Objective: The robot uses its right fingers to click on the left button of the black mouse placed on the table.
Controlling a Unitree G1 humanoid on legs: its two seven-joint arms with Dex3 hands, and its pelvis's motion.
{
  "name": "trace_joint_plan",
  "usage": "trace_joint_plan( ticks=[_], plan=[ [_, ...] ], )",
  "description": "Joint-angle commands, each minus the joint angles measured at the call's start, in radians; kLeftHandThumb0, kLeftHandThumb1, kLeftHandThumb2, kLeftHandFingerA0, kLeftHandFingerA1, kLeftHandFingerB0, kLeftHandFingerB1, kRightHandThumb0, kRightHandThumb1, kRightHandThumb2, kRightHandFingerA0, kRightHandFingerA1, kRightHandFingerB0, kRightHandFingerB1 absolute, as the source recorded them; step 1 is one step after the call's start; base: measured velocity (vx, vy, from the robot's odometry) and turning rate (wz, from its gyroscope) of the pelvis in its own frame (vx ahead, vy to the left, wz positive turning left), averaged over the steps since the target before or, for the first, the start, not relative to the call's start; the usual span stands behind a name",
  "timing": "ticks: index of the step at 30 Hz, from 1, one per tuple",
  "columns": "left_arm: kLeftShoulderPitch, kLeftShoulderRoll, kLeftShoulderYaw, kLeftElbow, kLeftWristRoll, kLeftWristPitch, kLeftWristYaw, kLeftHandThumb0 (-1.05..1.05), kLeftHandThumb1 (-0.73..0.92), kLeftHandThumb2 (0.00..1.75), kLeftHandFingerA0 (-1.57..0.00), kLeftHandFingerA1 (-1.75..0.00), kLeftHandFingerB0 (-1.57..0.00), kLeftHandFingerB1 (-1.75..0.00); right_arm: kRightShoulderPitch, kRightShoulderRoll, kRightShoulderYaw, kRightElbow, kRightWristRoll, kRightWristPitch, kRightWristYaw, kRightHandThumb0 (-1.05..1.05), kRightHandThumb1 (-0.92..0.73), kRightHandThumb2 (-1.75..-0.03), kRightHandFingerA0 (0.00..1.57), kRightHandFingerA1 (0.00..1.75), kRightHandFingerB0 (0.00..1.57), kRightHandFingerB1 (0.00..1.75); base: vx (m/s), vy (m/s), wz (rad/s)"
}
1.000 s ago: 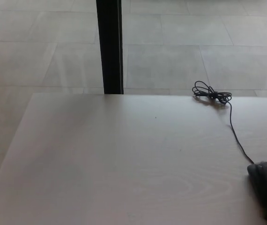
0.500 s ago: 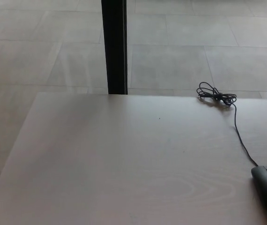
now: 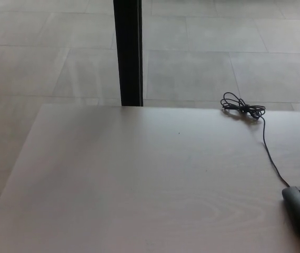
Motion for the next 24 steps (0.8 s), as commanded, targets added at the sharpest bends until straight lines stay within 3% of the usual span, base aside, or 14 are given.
trace_joint_plan(
  ticks=[1,2,4,6,8,9,11,13,14,15,18,19,20,24],
  plan=[
    [0.016,0.011,-0.008,0.007,0.002,-0.018,0.009,-0.85,0.92,0.80,-0.62,-0.53,-0.47,-0.42,0.120,0.163,-0.657,0.185,0.559,0.169,-0.038,-0.80,-0.82,-0.65,0.84,1.17,0.15,0.52,0.00,0.000,0.00],
    [0.015,0.009,-0.001,0.007,-0.006,-0.012,0.007,-0.84,0.92,0.77,-0.62,-0.57,-0.46,-0.44,0.134,0.171,-0.662,0.204,0.553,0.160,-0.048,-0.77,-0.81,-0.64,1.01,1.53,0.13,0.50,0.00,0.000,0.00],
    [0.014,0.002,0.006,0.004,-0.016,-0.012,0.005,-0.83,0.92,0.77,-0.64,-0.56,-0.46,-0.43,0.166,0.192,-0.681,0.253,0.536,0.150,-0.087,-0.78,-0.80,-0.64,1.07,1.60,0.14,0.50,0.00,0.000,0.00],
    [0.017,0.001,-0.004,0.009,-0.005,-0.023,-0.007,-0.82,0.92,0.79,-0.58,-0.56,-0.44,-0.43,0.165,0.231,-0.734,0.352,0.593,0.094,-0.126,-0.73,-0.59,-0.96,0.84,0.92,0.09,0.53,0.00,0.000,0.00],
    [0.015,-0.002,-0.008,0.009,0.001,-0.025,0.011,-0.83,0.92,0.77,-0.63,-0.56,-0.48,-0.43,0.176,0.256,-0.753,0.378,0.609,0.087,-0.125,-0.71,-0.62,-0.95,0.81,1.06,0.08,0.53,0.00,0.000,0.00],
    [0.015,-0.003,-0.011,0.005,0.003,-0.023,0.019,-0.84,0.92,0.79,-0.62,-0.57,-0.43,-0.43,0.182,0.273,-0.763,0.390,0.619,0.089,-0.123,-0.66,-0.79,-0.62,0.69,0.94,0.12,0.48,0.00,0.000,0.00],
    [0.014,-0.002,-0.012,0.006,0.003,-0.020,0.017,-0.83,0.92,0.76,-0.65,-0.55,-0.47,-0.42,0.178,0.283,-0.776,0.429,0.622,0.082,-0.138,-0.67,-0.61,-0.93,0.69,0.81,0.12,0.53,0.00,0.000,0.00],
    [0.011,-0.003,-0.006,0.011,-0.002,-0.024,0.015,-0.83,0.92,0.75,-0.65,-0.57,-0.47,-0.42,0.179,0.297,-0.778,0.468,0.613,0.077,-0.145,-0.59,-0.75,-0.62,0.72,0.98,0.15,0.46,0.00,0.000,0.00],
    [0.011,-0.002,-0.003,0.012,-0.006,-0.023,0.009,-0.83,0.92,0.75,-0.65,-0.58,-0.46,-0.42,0.183,0.300,-0.777,0.489,0.609,0.063,-0.141,-0.64,-0.59,-0.90,0.66,0.84,0.13,0.53,0.00,0.000,0.00],
    [0.013,0.001,0.001,0.013,-0.010,-0.020,0.002,-0.79,0.92,0.71,-0.64,-0.59,-0.45,-0.44,0.201,0.316,-0.767,0.499,0.601,0.042,-0.132,-0.61,-0.71,-0.61,0.53,0.72,0.16,0.51,0.00,0.000,0.00],
    [0.023,0.003,-0.013,0.016,0.007,-0.046,-0.006,-0.77,0.92,0.72,-0.58,-0.60,-0.42,-0.44,0.214,0.340,-0.764,0.504,0.595,0.020,-0.110,-0.58,-0.71,-0.61,0.51,0.63,0.15,0.49,0.00,0.000,0.00],
    [0.021,0.008,-0.006,0.015,0.000,-0.024,0.001,-0.76,0.92,0.68,-0.56,-0.59,-0.44,-0.44,0.228,0.358,-0.756,0.495,0.585,0.017,-0.108,-0.60,-0.56,-0.89,0.47,0.66,0.13,0.53,0.00,0.000,0.00],
    [0.021,0.006,-0.005,0.014,-0.002,-0.028,0.005,-0.75,0.92,0.68,-0.55,-0.59,-0.43,-0.45,0.234,0.356,-0.751,0.513,0.573,-0.004,-0.111,-0.53,-0.69,-0.60,0.51,0.58,0.17,0.47,0.00,0.000,0.00],
    [0.027,0.007,-0.015,0.007,0.008,-0.026,0.013,-0.68,0.81,0.63,-0.65,-0.59,-0.37,-0.43,0.253,0.364,-0.749,0.543,0.555,-0.049,-0.121,-0.50,-0.65,-0.59,0.63,0.68,0.24,0.49,0.00,0.000,0.00]
  ],
)
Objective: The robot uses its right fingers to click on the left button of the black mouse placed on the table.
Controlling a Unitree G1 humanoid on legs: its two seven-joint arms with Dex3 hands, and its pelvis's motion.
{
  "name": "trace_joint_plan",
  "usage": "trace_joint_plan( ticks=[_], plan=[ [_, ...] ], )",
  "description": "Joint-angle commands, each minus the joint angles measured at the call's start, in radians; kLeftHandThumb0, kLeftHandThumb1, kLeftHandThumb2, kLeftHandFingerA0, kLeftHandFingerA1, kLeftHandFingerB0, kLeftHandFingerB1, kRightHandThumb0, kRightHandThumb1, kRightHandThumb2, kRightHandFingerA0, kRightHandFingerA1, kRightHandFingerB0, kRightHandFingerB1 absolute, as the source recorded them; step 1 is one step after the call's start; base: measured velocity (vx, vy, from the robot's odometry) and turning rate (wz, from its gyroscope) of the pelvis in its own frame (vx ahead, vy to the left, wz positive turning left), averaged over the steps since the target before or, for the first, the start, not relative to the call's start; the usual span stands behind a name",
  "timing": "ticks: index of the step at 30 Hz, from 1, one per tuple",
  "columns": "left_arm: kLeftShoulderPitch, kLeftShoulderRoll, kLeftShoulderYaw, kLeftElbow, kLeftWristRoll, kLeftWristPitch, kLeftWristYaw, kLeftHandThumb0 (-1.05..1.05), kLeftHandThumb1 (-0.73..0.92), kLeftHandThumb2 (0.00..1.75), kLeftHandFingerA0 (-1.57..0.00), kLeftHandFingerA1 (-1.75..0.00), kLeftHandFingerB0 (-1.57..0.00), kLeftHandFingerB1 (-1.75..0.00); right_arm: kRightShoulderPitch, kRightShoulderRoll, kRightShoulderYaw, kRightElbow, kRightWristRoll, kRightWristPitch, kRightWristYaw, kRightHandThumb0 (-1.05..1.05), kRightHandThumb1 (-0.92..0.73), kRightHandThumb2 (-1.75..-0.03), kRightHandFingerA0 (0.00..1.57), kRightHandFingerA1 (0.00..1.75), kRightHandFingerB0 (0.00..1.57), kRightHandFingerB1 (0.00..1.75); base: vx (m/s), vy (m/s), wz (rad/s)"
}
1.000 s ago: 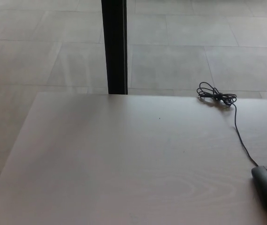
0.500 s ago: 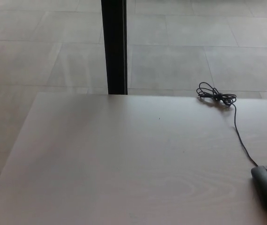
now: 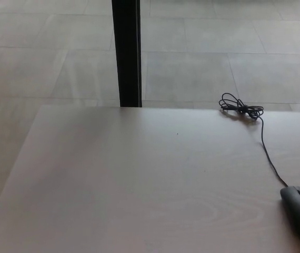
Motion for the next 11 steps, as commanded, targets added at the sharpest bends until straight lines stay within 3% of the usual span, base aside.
trace_joint_plan(
  ticks=[1,3,4,5,6,7,8,11],
  plan=[
    [0.025,0.015,-0.013,0.003,0.011,-0.027,0.018,-0.66,0.60,0.96,-0.64,-0.67,-0.35,-0.54,0.054,0.102,-0.143,0.160,0.247,-0.064,-0.112,-0.50,-0.64,-0.59,0.64,0.68,0.23,0.50,0.00,0.000,0.00],
    [0.027,0.015,-0.016,0.002,0.014,-0.030,0.033,-0.66,0.60,0.96,-0.64,-0.67,-0.35,-0.54,0.054,0.101,-0.142,0.170,0.248,-0.073,-0.114,-0.50,-0.64,-0.59,0.64,0.68,0.23,0.50,0.00,0.000,0.00],
    [0.018,0.020,-0.025,0.014,0.031,-0.028,0.094,-0.58,0.66,0.60,-0.79,-0.58,-0.45,-0.41,0.041,0.094,-0.140,0.200,0.235,-0.068,-0.152,-0.46,-0.63,-0.59,0.78,0.71,0.29,0.49,0.00,0.000,0.00],
    [0.017,0.022,-0.021,0.016,0.024,-0.025,0.088,-0.58,0.49,0.86,-0.74,-0.70,-0.39,-0.54,0.043,0.091,-0.133,0.215,0.233,-0.080,-0.149,-0.46,-0.62,-0.60,0.78,0.79,0.29,0.49,0.00,0.000,0.00],
    [0.017,0.022,-0.022,0.017,0.023,-0.025,0.088,-0.58,0.49,0.86,-0.74,-0.70,-0.39,-0.54,0.043,0.088,-0.131,0.223,0.235,-0.086,-0.150,-0.46,-0.62,-0.60,0.78,0.79,0.29,0.49,0.00,0.000,0.00],
    [0.013,0.022,-0.017,0.018,0.016,-0.023,0.091,-0.52,0.58,0.58,-0.80,-0.64,-0.51,-0.45,0.044,0.083,-0.124,0.243,0.235,-0.098,-0.150,-0.47,-0.61,-0.57,0.80,0.84,0.29,0.47,0.00,0.000,0.00],
    [0.012,0.022,-0.023,0.020,0.022,-0.026,0.102,-0.49,0.56,0.57,-0.83,-0.65,-0.61,-0.48,0.048,0.086,-0.118,0.239,0.239,-0.097,-0.150,-0.48,-0.61,-0.59,0.82,0.81,0.29,0.48,0.00,0.000,0.00],
    [0.012,0.023,-0.039,0.023,0.039,-0.034,0.123,-0.48,0.55,0.57,-0.85,-0.65,-0.61,-0.47,0.050,0.088,-0.103,0.241,0.245,-0.100,-0.161,-0.45,-0.60,-0.58,0.86,0.82,0.30,0.48,0.00,0.000,0.00]
  ],
)
